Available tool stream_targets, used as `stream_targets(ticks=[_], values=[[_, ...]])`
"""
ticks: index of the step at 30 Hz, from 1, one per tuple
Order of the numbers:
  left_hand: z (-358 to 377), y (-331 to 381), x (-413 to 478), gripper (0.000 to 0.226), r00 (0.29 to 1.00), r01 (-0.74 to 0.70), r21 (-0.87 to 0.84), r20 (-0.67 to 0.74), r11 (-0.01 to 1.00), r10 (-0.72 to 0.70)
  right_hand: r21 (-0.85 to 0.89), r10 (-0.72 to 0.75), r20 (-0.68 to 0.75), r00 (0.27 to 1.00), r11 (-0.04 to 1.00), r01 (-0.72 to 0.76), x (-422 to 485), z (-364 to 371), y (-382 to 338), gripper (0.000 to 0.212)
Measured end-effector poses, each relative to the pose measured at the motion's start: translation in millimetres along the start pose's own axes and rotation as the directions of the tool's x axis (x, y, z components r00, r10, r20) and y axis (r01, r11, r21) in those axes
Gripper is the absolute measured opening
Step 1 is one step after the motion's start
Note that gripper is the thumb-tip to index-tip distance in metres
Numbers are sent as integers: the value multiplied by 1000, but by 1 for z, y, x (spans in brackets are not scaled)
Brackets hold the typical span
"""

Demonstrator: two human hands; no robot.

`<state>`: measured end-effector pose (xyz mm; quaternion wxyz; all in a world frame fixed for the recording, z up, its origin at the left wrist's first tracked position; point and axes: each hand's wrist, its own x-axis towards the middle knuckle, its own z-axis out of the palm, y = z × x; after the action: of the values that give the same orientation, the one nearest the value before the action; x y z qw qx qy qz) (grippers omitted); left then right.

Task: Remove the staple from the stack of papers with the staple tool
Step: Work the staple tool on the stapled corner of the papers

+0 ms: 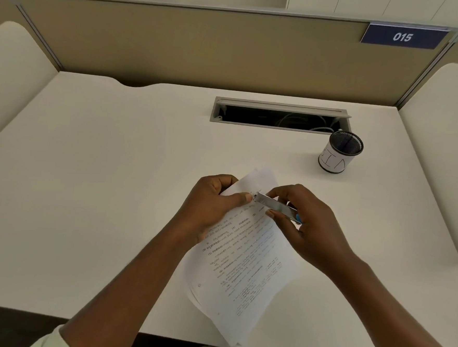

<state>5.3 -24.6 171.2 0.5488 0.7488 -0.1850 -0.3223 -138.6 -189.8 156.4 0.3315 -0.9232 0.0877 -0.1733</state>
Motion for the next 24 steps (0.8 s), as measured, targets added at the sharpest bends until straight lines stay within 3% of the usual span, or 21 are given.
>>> stream_targets(ticks=[13,21,24], values=[[-7,19,-11,6,995,-71,116,73,991,63,54,-51,59,997,997,48,4,-13,-11,12],[-8,22,-17,4,991,-112,102,82,988,104,269,108,30,994,957,-112,-3,-7,-19,9],[-5,21,-21,5,988,-122,91,110,988,112,483,205,70,976,849,-213,-3,-8,-22,6]])
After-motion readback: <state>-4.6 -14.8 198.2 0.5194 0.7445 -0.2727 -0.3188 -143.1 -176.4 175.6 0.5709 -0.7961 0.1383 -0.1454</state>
